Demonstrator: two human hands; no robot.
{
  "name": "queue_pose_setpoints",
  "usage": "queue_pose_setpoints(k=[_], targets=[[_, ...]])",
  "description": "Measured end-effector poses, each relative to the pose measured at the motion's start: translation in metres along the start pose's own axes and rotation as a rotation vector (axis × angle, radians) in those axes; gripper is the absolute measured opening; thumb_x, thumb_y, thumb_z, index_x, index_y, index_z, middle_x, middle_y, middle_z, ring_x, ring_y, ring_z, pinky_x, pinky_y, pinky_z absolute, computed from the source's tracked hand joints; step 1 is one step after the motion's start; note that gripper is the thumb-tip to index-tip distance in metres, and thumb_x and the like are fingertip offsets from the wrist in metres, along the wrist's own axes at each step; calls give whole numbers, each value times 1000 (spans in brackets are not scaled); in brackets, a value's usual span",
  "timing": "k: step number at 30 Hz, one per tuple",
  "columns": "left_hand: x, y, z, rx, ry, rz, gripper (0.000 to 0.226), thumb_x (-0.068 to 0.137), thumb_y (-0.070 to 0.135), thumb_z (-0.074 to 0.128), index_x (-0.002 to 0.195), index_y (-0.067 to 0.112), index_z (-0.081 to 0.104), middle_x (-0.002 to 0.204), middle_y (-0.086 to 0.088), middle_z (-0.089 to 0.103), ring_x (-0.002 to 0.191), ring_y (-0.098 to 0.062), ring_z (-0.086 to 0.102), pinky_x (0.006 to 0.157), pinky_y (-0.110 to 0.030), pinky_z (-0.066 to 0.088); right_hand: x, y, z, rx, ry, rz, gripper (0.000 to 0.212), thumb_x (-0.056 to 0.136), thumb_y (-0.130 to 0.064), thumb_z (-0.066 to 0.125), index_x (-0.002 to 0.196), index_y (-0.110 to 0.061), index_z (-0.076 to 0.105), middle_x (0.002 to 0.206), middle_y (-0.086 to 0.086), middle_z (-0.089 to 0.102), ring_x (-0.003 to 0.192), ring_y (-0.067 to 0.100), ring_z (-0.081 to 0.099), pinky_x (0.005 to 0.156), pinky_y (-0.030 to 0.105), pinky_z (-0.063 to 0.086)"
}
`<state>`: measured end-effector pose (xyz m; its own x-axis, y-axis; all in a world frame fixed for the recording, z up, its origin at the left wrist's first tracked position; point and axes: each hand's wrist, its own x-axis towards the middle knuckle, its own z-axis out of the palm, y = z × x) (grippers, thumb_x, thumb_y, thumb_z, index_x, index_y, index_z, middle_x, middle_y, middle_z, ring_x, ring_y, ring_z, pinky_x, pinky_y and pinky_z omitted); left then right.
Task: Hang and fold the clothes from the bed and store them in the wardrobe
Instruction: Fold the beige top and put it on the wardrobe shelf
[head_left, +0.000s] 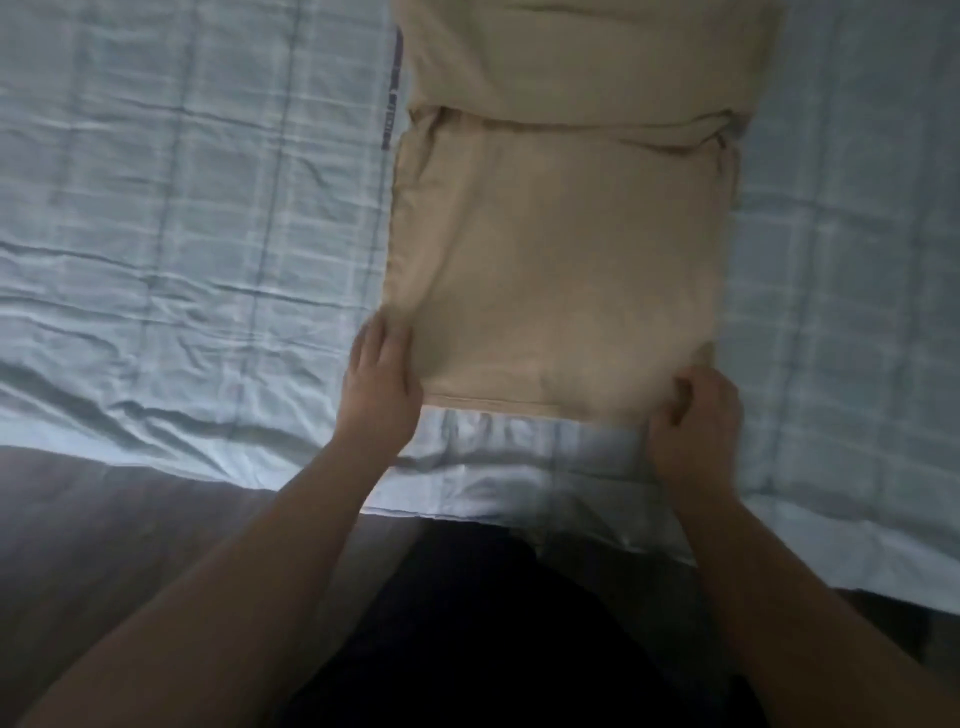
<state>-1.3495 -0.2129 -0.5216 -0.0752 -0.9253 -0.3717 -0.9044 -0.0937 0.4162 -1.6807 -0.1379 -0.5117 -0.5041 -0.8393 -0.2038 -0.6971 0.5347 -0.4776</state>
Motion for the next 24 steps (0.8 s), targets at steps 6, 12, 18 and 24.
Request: queue_pose_setpoints(k=[6,12,18,24], targets=[[-11,0,-25,-525,23,-531,38,79,19,67,115,11,61,98,-8,62,75,-22,57,57,-24,40,3,2,-16,209,9,495,35,91,-20,59,122,-4,55,114,14,60,107,29,57,94,40,43],[-11,-14,-34,-976,-155,-628,5,94,8,63,92,4,62,80,-13,61,68,-21,56,63,-30,47,14,16,-26,397,-163,664,20,87,-19,57,70,-8,55,79,19,55,67,27,55,63,35,46],[-39,-11,-48,-1395,-111,-603,25,102,8,54,121,-7,55,109,-20,69,94,-25,72,79,-31,61,-4,15,-60,902,-171,759,23,102,-15,50,115,3,59,104,18,67,88,25,69,87,44,58],[-98,-9,-47,-1486,-225,-698,24,104,6,48,122,-8,58,100,-10,75,90,-18,74,86,-30,60,-42,36,-89,922,-133,803,40,99,-6,51,138,0,46,139,23,52,81,18,62,77,29,59]])
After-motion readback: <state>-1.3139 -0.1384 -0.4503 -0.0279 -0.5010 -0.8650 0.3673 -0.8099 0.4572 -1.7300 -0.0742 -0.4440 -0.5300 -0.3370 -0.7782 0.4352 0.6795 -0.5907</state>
